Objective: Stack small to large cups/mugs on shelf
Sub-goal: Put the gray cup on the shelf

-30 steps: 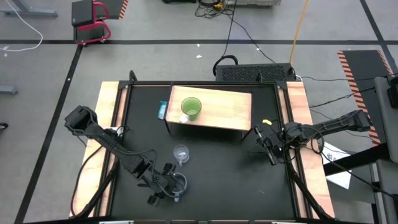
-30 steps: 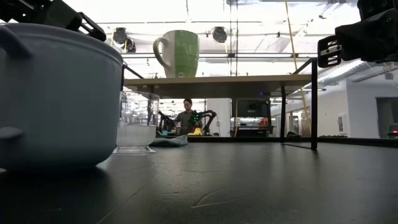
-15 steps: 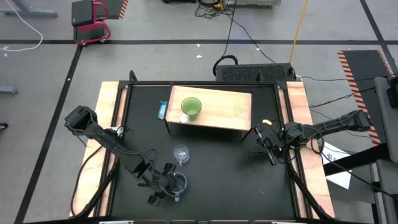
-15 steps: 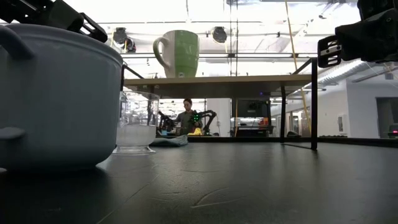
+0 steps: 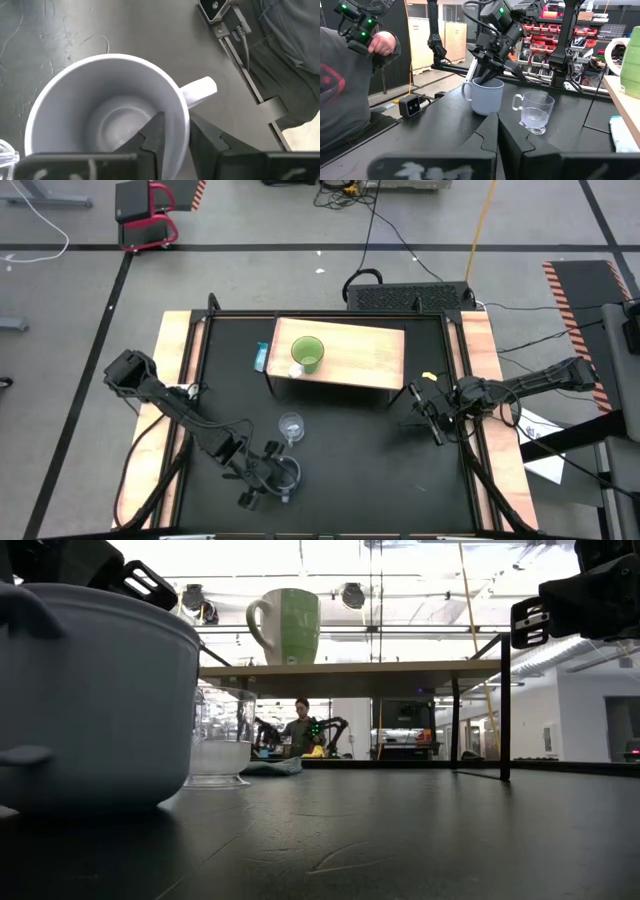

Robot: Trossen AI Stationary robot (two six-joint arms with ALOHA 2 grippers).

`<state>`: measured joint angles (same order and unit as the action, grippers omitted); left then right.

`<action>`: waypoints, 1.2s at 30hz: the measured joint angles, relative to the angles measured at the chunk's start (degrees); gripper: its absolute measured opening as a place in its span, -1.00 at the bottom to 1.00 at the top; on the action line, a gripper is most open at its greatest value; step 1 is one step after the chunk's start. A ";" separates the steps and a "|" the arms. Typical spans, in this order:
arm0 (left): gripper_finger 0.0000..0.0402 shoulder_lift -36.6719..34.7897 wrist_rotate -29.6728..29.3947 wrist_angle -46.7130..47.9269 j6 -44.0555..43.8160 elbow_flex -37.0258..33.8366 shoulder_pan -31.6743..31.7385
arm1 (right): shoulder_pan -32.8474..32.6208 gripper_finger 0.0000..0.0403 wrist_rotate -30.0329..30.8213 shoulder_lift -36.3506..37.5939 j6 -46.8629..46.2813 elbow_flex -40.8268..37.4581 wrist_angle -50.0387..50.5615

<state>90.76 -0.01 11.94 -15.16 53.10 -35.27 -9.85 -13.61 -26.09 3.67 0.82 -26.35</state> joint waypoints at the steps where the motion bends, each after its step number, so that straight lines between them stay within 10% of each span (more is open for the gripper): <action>1: -0.66 -0.02 0.00 0.00 0.45 0.00 0.00 | 0.00 -1.00 -0.01 0.00 -0.01 -0.01 0.00; 9: -0.95 -0.22 -0.20 -0.17 3.56 0.15 0.00 | -0.02 -1.00 0.00 0.00 -0.01 -0.01 0.00; 36: -0.97 -6.56 -3.10 1.13 16.28 -0.05 1.62 | -0.02 -1.00 0.00 -0.04 -0.03 0.00 0.04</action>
<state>84.20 -3.11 13.08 1.11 53.05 -33.65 -9.87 -13.61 -26.13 3.64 0.82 -26.31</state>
